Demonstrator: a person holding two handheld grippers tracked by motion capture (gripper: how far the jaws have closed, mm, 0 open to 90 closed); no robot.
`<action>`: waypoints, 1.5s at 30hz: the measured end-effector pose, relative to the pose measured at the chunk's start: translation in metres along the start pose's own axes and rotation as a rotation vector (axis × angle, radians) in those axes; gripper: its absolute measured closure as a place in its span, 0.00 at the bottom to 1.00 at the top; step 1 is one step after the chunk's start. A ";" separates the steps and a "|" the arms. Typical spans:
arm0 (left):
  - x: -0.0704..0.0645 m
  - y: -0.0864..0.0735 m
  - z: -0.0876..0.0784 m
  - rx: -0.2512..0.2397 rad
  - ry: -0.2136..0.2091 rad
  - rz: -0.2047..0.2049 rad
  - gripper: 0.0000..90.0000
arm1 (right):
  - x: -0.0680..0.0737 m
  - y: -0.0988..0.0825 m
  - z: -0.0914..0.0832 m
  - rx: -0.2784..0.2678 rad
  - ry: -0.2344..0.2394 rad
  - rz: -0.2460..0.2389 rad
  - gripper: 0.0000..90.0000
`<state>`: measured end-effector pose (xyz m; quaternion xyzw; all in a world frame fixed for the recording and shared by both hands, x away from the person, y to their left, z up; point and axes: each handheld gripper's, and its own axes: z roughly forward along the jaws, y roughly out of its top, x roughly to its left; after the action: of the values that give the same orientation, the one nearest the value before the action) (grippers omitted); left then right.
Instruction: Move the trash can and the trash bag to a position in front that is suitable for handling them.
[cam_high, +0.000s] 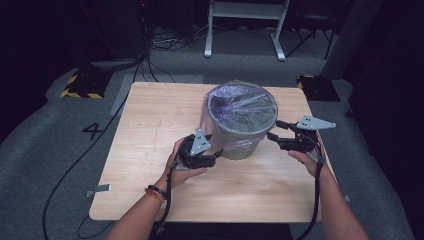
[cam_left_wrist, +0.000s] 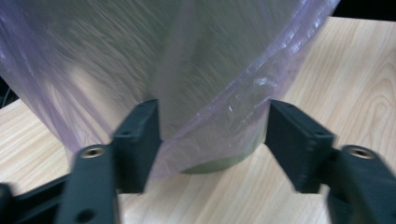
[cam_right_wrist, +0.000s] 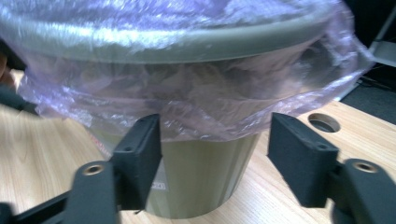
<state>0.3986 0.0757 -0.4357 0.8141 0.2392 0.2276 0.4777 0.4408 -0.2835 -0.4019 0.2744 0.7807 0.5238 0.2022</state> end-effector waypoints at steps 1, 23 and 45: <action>0.001 0.001 0.002 0.010 -0.003 0.006 0.55 | 0.000 0.000 0.002 0.009 0.004 -0.008 0.50; 0.027 -0.025 0.033 0.119 -0.061 -0.070 1.00 | 0.001 -0.030 0.028 0.170 0.004 -0.024 1.00; 0.062 -0.020 -0.025 -0.028 0.008 -0.191 0.21 | -0.010 -0.030 -0.020 0.049 -0.101 0.102 0.40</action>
<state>0.4287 0.1390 -0.4331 0.7801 0.3143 0.1875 0.5074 0.4303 -0.3133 -0.4226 0.3445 0.7671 0.4997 0.2076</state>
